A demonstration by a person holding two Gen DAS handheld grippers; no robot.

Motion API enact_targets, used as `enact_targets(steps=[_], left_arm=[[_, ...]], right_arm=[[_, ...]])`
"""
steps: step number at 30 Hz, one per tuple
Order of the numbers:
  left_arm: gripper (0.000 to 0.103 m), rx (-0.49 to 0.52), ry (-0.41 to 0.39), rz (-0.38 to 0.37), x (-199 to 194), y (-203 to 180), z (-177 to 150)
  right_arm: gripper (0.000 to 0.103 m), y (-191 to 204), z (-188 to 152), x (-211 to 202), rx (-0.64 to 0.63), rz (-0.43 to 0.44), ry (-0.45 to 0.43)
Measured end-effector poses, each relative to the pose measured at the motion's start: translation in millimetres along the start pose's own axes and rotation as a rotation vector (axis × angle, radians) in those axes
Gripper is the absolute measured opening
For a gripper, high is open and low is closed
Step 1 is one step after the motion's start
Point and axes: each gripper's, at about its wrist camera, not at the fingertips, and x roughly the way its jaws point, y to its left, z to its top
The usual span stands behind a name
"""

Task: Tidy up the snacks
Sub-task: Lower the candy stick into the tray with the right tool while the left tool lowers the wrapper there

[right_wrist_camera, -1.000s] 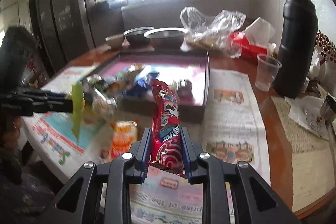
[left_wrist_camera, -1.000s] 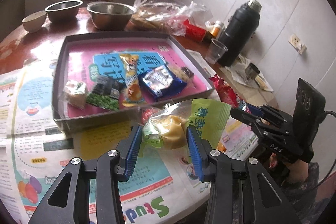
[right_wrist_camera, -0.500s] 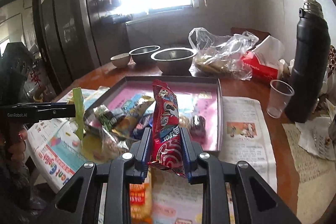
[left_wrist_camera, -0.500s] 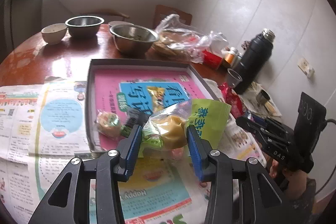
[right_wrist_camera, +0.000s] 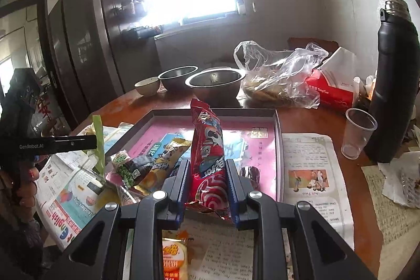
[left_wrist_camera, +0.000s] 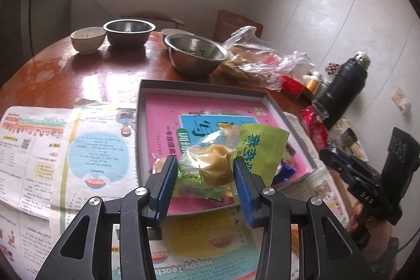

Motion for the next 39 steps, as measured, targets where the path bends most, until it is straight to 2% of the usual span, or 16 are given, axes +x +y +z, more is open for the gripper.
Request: enact_targets(steps=[15,39], left_arm=[[0.045,0.023,0.055,0.047,32,-5,-7],[0.045,0.053,0.064,0.103,52,-9,-11]], right_arm=[[0.027,-9,-3,19,0.023,-0.021,0.018],[0.027,-26,-6,35,0.078,-0.069,0.036]])
